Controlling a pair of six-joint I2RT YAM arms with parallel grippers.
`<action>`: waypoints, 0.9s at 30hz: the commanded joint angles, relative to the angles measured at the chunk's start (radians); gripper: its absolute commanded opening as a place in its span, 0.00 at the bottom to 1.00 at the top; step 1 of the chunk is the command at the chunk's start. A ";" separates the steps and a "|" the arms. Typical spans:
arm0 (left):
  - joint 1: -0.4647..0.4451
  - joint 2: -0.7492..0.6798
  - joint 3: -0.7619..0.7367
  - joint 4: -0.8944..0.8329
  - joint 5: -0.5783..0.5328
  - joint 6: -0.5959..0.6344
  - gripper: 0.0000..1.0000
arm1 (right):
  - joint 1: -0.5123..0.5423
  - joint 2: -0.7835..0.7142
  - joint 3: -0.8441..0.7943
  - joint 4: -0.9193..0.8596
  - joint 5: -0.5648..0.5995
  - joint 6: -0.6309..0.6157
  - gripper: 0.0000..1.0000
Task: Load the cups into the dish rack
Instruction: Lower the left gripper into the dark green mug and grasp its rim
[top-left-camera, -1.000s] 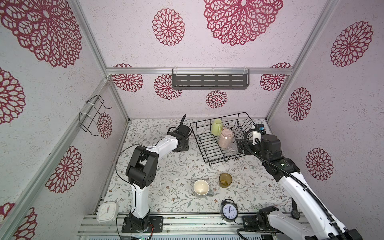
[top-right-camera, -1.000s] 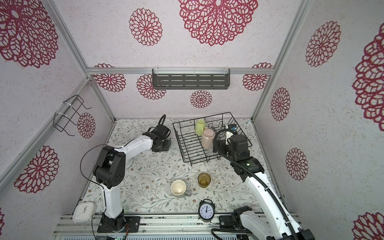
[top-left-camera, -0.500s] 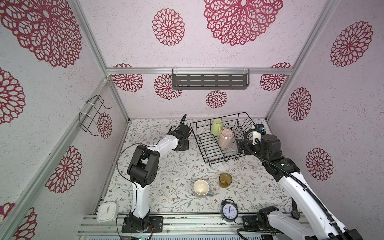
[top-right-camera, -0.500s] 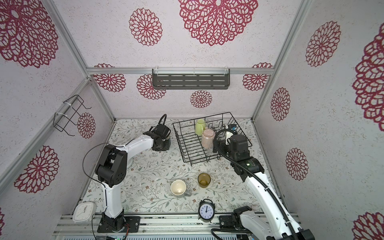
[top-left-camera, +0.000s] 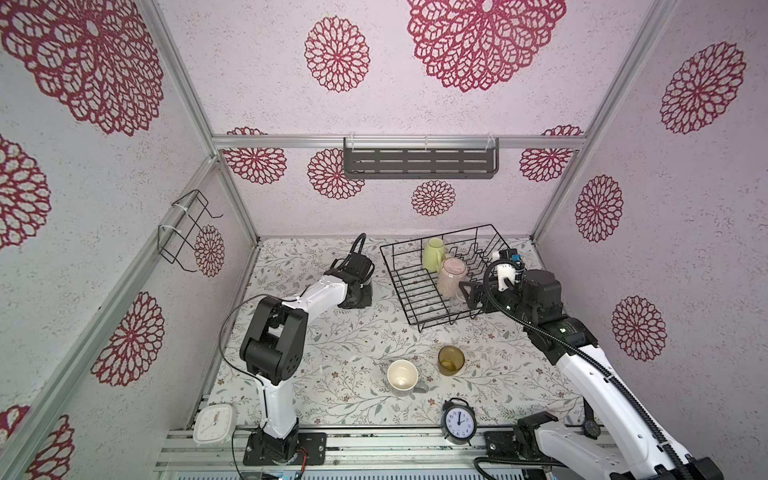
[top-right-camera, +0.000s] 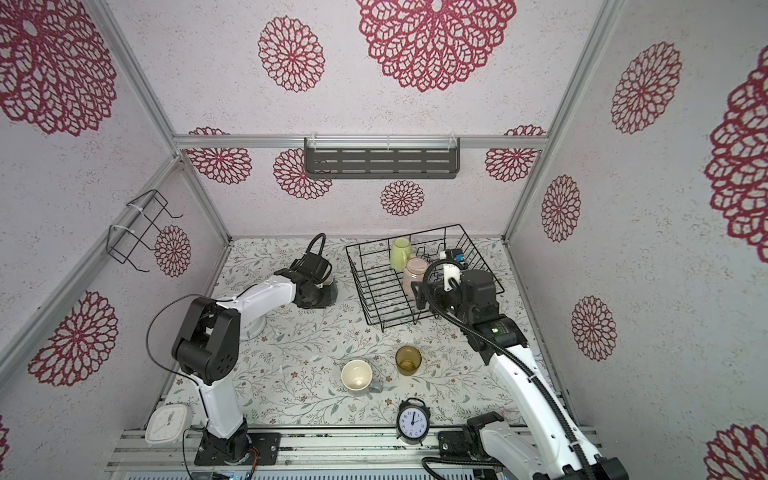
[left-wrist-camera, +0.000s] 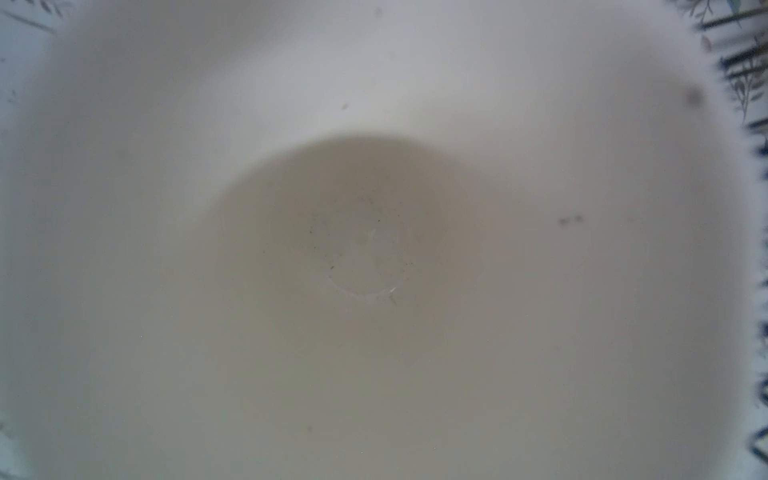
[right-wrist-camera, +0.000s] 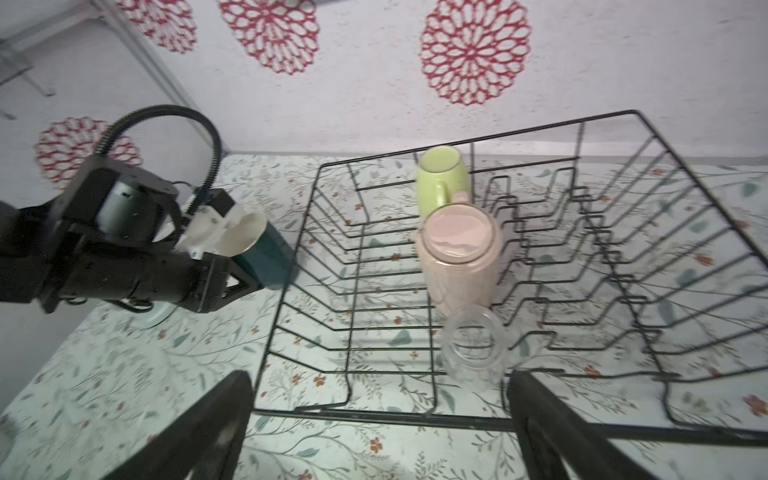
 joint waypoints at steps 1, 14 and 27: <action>0.028 -0.124 -0.049 0.051 0.092 -0.020 0.00 | 0.004 0.013 0.020 0.076 -0.184 0.031 0.99; 0.021 -0.403 -0.341 0.072 0.006 -0.062 0.00 | 0.045 0.049 -0.006 0.164 -0.141 0.072 0.99; -0.038 -0.334 -0.349 0.060 -0.086 -0.001 0.06 | 0.048 0.045 -0.021 0.122 -0.079 0.079 0.99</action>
